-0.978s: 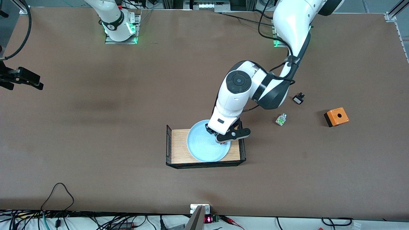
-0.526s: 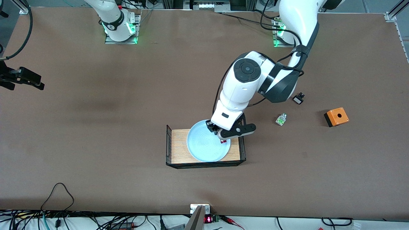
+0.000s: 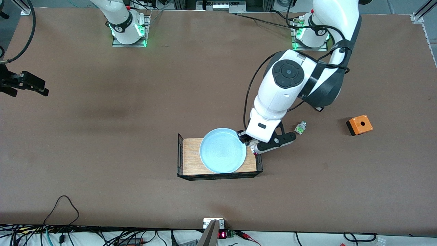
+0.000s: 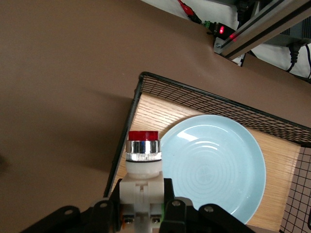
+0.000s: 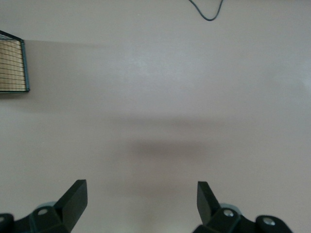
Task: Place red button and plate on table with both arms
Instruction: 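Lift the red button with the left gripper toward the orange box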
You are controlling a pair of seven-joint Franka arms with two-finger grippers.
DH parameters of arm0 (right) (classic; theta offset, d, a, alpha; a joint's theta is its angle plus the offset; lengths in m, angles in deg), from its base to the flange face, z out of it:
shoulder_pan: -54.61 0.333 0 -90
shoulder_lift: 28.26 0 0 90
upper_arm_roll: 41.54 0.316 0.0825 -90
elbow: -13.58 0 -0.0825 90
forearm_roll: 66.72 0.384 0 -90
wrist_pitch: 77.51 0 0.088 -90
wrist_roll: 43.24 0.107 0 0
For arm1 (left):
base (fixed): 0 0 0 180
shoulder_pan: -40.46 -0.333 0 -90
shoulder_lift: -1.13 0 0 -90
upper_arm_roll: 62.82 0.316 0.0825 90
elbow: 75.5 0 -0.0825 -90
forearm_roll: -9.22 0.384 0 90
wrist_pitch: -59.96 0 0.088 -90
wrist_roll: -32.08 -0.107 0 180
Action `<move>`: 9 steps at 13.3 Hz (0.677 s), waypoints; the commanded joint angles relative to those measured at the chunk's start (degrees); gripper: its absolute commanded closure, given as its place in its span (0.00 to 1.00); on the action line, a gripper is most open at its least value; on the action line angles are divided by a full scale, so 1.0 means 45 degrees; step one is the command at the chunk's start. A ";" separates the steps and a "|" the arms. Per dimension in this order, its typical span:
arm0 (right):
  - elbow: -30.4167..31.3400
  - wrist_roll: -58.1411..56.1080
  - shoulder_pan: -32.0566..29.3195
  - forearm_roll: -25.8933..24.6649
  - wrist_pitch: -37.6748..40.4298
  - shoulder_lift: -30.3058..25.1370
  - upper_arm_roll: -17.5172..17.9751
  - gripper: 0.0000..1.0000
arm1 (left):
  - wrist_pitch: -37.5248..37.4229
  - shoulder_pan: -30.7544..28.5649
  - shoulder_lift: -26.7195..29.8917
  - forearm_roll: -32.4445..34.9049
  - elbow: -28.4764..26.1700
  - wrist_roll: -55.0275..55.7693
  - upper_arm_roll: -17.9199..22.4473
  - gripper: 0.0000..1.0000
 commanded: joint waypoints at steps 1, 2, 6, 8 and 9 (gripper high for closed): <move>-0.0198 0.0064 0.0063 0.0879 0.0030 0.0026 0.0016 0.00 | -0.1246 -0.0583 0.0598 -0.0019 -0.0109 -0.0221 0.0175 1.00; -0.0198 0.0064 0.0063 0.1251 0.0030 0.0006 0.0016 0.00 | -0.1618 -0.0914 0.0753 -0.0019 -0.0109 -0.0609 0.0157 1.00; -0.0178 0.0161 0.0238 0.2172 0.0050 -0.0013 0.0035 0.00 | -0.2167 -0.2028 0.0930 0.0215 -0.0128 -0.1509 0.0234 1.00; -0.0256 0.0142 0.0782 0.2036 0.0030 -0.0033 0.0016 0.00 | -0.2208 -0.2866 0.0989 0.0391 -0.0128 -0.2327 0.0254 1.00; -0.0527 0.0142 0.1017 0.1978 0.0049 -0.0013 0.0035 0.00 | -0.2208 -0.3257 0.0989 0.0430 -0.0148 -0.2776 0.0254 1.00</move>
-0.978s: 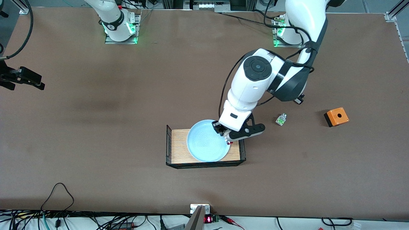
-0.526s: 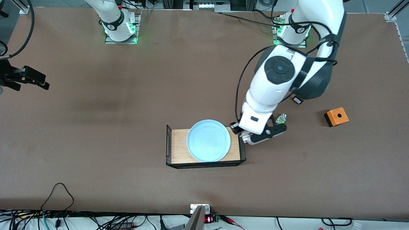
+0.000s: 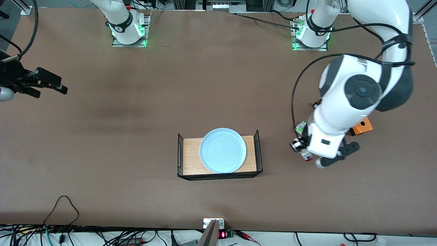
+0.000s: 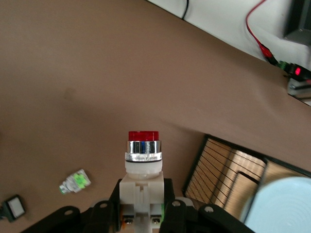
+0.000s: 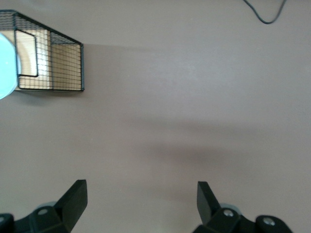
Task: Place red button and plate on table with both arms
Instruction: 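Lift the red button with the left gripper toward the orange box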
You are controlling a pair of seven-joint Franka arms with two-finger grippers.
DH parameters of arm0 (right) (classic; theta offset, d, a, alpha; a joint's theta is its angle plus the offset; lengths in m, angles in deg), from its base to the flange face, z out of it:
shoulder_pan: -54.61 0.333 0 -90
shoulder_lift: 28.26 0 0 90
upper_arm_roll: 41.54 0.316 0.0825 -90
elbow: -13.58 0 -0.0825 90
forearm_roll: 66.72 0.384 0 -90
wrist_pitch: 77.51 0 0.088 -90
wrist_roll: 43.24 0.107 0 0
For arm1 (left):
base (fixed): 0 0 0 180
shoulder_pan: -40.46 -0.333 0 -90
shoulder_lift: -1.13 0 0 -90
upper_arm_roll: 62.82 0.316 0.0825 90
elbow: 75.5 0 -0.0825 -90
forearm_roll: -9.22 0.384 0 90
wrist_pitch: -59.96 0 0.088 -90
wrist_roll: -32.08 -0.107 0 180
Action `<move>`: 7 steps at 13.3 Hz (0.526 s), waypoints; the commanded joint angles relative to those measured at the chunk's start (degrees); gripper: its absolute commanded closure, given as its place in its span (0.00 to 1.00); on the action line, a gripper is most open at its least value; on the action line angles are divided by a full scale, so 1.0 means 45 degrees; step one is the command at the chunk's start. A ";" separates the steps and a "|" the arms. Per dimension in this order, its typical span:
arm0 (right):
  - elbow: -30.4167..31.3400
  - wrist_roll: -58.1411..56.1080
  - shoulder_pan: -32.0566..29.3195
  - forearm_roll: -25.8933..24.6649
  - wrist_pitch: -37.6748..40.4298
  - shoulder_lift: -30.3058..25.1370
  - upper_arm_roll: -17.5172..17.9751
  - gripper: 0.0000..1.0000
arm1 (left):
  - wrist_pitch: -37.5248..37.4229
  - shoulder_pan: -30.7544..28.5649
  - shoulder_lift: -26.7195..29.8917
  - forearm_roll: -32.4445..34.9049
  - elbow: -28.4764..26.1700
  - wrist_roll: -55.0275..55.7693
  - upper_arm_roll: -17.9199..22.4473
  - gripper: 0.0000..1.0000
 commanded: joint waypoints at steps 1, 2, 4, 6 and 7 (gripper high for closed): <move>-0.0545 0.0123 0.0547 0.0086 0.0037 0.0027 -0.0037 0.00 | -0.0403 -0.1063 0.0354 0.0253 -0.0156 -0.1455 -0.0091 1.00; -0.0546 0.0161 0.0625 0.0144 0.0037 0.0066 -0.0018 0.00 | -0.0443 -0.1511 0.0354 0.0252 -0.0156 -0.2157 -0.0091 1.00; -0.0565 0.0162 0.1325 0.0008 -0.0313 0.0900 -0.0037 0.00 | -0.0792 -0.2255 0.0354 0.0233 -0.0156 -0.3467 -0.0110 1.00; -0.0643 0.0122 0.1815 -0.0787 -0.0665 0.1238 -0.0038 0.00 | -0.1495 -0.2821 0.0451 0.0233 -0.0156 -0.5066 -0.0110 0.99; -0.0643 0.0103 0.2359 -0.1470 -0.0667 0.1412 -0.0037 0.00 | -0.1808 -0.3134 0.0490 0.0194 -0.0253 -0.5983 -0.0130 0.99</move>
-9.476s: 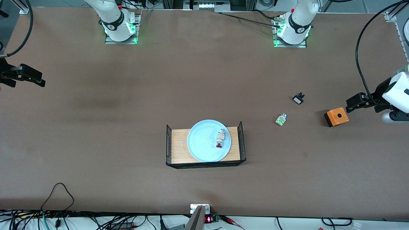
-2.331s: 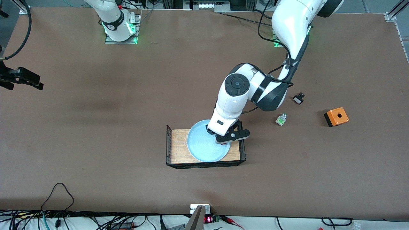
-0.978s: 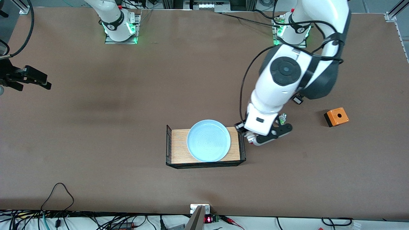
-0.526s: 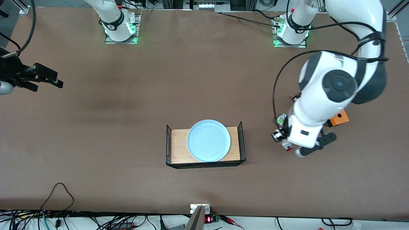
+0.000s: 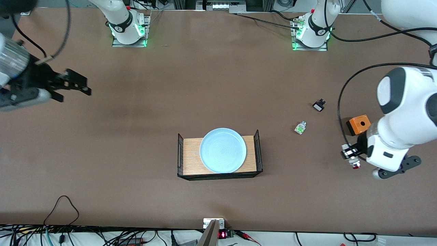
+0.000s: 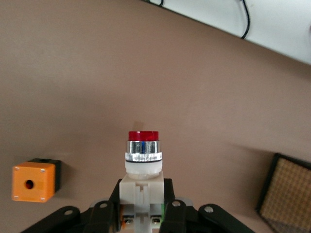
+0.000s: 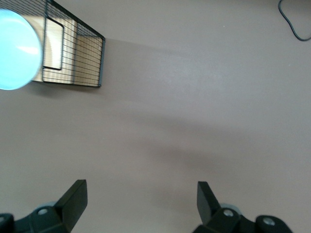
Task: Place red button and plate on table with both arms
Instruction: 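Set the red button down with the left gripper while the right gripper approaches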
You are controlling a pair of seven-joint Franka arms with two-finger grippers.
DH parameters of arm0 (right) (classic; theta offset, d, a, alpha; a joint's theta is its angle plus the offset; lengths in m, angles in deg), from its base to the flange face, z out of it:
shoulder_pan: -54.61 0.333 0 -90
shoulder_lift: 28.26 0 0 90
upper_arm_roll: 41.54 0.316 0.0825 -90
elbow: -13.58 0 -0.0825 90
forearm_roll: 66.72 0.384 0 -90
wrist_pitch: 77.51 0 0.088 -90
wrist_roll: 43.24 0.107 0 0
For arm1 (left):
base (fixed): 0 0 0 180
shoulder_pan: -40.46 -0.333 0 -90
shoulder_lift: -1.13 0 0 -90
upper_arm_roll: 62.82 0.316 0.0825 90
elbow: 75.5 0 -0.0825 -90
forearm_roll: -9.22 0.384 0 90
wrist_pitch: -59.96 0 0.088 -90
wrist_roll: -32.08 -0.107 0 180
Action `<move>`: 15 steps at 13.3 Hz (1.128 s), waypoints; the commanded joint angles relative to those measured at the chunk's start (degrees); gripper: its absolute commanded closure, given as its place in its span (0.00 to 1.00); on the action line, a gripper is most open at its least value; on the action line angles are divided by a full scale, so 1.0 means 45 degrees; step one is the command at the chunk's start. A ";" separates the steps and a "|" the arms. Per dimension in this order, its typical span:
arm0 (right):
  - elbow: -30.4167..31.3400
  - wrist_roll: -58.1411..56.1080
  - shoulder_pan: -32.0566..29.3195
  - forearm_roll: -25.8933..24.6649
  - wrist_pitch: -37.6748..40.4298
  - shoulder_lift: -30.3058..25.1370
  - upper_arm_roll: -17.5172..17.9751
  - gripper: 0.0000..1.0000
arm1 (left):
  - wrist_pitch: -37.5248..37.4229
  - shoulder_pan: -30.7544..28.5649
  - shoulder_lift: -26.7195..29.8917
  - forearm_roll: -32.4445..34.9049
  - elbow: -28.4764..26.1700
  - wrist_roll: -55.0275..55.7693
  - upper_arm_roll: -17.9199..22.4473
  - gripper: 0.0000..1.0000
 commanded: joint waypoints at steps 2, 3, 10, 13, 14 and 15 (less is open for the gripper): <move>-0.0383 0.0131 0.1649 -0.2669 -0.0221 0.0791 -0.0078 0.00 | -0.0712 -0.1198 0.0474 0.0110 -0.0681 -0.2990 -0.0367 0.99; -0.0364 0.0170 0.1905 -0.3202 -0.0280 0.0792 -0.0079 0.00 | -0.0674 -0.1473 0.0706 0.0090 -0.1167 -0.3713 -0.0387 0.99; -0.0402 0.6348 0.3468 -0.2563 -0.1079 0.1124 -0.0059 0.00 | 0.0317 -0.2100 0.1176 0.0012 -0.4369 -0.7118 -0.0368 0.98; -0.0402 0.8991 0.4250 -0.2583 -0.1648 0.1319 -0.0079 0.00 | 0.2193 -0.2120 0.1372 0.0012 -0.6460 -0.7118 -0.0426 0.98; -0.0402 0.9791 0.4251 -0.2563 -0.1764 0.1339 -0.0059 0.00 | 0.2739 -0.2139 0.1450 -0.0027 -0.6948 -0.7099 -0.0427 0.98; -0.0402 1.0766 0.4271 -0.2485 -0.1842 0.1397 -0.0059 0.00 | 0.3364 -0.2159 0.1470 -0.0278 -0.7359 -0.7079 -0.0427 0.98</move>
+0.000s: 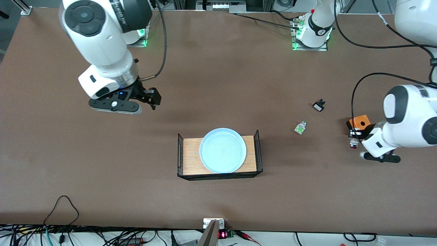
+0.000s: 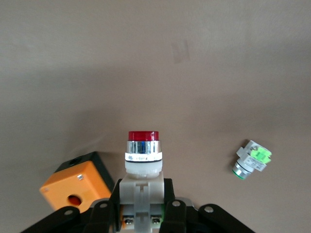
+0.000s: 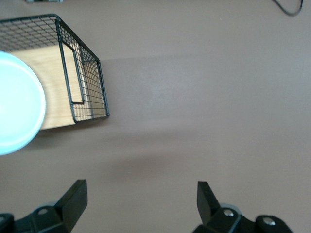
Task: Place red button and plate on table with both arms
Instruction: 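Set the red button down with the left gripper while the right gripper approaches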
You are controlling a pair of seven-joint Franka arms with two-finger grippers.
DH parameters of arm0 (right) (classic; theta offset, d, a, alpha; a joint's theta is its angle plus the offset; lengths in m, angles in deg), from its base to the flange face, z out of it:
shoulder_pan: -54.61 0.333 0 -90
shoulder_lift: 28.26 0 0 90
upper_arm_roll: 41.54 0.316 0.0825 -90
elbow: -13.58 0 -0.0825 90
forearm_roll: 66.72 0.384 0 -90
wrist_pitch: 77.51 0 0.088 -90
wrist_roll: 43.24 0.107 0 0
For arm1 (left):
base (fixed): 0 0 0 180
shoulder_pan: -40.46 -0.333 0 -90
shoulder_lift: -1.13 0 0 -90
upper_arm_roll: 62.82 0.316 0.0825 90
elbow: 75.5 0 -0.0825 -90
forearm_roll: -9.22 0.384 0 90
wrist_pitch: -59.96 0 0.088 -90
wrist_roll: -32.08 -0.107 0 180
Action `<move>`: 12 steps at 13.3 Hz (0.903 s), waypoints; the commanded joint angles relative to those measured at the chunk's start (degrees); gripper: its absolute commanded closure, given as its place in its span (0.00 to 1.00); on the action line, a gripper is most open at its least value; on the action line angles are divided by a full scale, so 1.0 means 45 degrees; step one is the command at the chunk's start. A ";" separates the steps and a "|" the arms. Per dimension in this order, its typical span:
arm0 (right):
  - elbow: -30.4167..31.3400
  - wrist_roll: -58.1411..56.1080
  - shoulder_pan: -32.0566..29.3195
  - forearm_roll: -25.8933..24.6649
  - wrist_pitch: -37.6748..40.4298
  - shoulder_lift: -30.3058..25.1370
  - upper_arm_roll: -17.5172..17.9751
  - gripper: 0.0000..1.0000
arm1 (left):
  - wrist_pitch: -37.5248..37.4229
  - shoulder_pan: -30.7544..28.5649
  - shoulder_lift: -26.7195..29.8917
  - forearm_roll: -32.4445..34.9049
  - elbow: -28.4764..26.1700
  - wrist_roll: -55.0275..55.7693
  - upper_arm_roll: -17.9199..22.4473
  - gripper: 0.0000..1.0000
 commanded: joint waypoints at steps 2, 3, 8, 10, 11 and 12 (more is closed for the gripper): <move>-0.0302 0.3389 0.0368 0.0385 -0.0199 0.0191 -0.0100 0.00 | 0.2555 -0.0578 0.0894 -0.0729 -0.2432 -0.0330 -0.0180 0.98; -0.0302 0.4095 0.0487 0.0366 -0.0219 0.0230 -0.0100 0.00 | 0.3414 -0.0579 0.0894 -0.0749 -0.2998 -0.0272 -0.0180 0.98; -0.0283 0.4881 0.0625 0.0404 -0.0258 0.0269 -0.0100 0.00 | 0.6328 -0.0540 0.0894 -0.0769 -0.5051 0.0760 -0.0219 0.98; -0.0283 0.5757 0.1207 0.0250 -0.1363 0.0775 -0.0158 0.00 | 0.6780 -0.0540 0.0797 -0.0769 -0.5424 0.1133 -0.0375 0.98; -0.0283 0.6226 0.1249 0.0210 -0.1855 0.0990 -0.0158 0.00 | 0.7033 -0.0540 0.0719 -0.0769 -0.5580 0.1386 -0.0375 0.98; -0.0283 0.6637 0.1327 0.0132 -0.2130 0.1243 -0.0139 0.00 | 0.7287 -0.0521 0.0660 -0.0769 -0.5698 0.1718 -0.0375 0.98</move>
